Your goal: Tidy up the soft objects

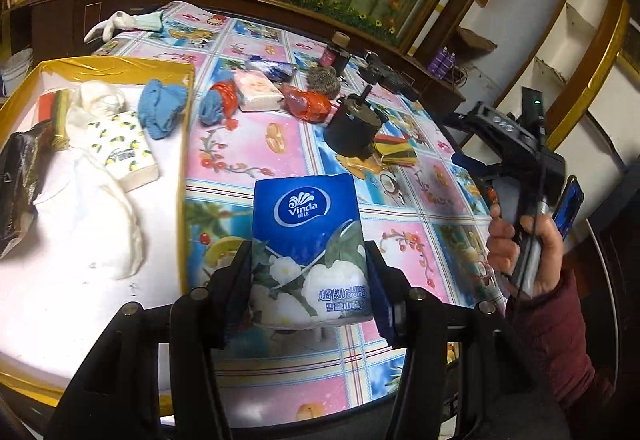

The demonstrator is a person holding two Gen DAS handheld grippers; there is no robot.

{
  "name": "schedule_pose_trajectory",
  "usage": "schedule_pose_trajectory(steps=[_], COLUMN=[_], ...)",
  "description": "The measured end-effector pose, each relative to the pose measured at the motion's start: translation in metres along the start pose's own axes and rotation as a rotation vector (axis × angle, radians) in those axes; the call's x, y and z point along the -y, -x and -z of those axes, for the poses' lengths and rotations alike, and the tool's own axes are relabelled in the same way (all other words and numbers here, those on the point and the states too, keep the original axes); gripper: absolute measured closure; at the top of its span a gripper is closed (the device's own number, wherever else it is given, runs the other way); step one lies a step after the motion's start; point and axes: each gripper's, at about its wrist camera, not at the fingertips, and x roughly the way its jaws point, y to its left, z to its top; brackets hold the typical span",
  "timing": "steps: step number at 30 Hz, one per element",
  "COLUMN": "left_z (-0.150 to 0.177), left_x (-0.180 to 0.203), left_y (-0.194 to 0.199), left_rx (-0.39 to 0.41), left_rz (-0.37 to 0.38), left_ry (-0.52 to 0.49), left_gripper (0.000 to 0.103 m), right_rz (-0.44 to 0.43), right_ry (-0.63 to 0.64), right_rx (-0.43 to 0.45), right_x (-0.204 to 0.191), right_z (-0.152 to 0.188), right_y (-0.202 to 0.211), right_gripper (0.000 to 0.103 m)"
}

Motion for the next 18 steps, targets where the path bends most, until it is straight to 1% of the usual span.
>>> schedule_pose_trajectory(steps=[1, 3, 4, 5, 6, 7, 8, 10, 12, 15, 16, 17, 18], left_z=[0.0, -0.001, 0.0, 0.0, 0.0, 0.001, 0.001, 0.002, 0.003, 0.003, 0.003, 0.002, 0.002], left_x=[-0.004, -0.01, -0.012, -0.014, -0.016, -0.018, -0.019, -0.02, -0.019, -0.018, -0.018, -0.018, -0.018], left_y=[0.002, 0.003, 0.002, 0.0, -0.001, -0.002, -0.004, -0.008, -0.009, -0.008, -0.007, -0.007, -0.008], left_rx=[0.004, 0.002, -0.001, -0.005, -0.008, -0.011, -0.016, -0.029, -0.035, -0.035, -0.034, -0.034, -0.037], left_rz=[0.002, 0.007, 0.009, 0.01, 0.012, 0.013, 0.014, 0.02, 0.022, 0.022, 0.022, 0.02, 0.019], left_ry=[0.005, 0.016, 0.02, 0.024, 0.028, 0.031, 0.035, 0.041, 0.038, 0.035, 0.034, 0.033, 0.034], left_gripper=[0.052, 0.052, 0.052, 0.052, 0.052, 0.052, 0.052, 0.052, 0.052, 0.052, 0.052, 0.052, 0.052], right_rz=[0.034, 0.136, 0.172, 0.207, 0.24, 0.257, 0.25, 0.238, 0.246, 0.273, 0.275, 0.271, 0.282], right_ry=[-0.012, -0.019, -0.018, -0.017, -0.023, -0.043, -0.065, -0.104, -0.119, -0.099, -0.082, -0.065, -0.037], right_rx=[-0.01, -0.022, -0.03, -0.051, -0.079, -0.104, -0.121, -0.138, -0.124, -0.124, -0.14, -0.158, -0.156], right_x=[0.001, 0.007, 0.01, 0.014, 0.018, 0.024, 0.027, 0.032, 0.032, 0.027, 0.023, 0.02, 0.016], right_z=[-0.007, -0.018, -0.022, -0.025, -0.025, -0.025, -0.024, -0.025, -0.029, -0.037, -0.035, -0.033, -0.031], right_y=[-0.004, -0.014, -0.02, -0.027, -0.034, -0.04, -0.045, -0.055, -0.061, -0.075, -0.083, -0.09, -0.094], right_gripper=[0.003, 0.003, 0.004, 0.008, 0.016, 0.019, 0.023, 0.023, 0.023, 0.023, 0.026, 0.041, 0.054])
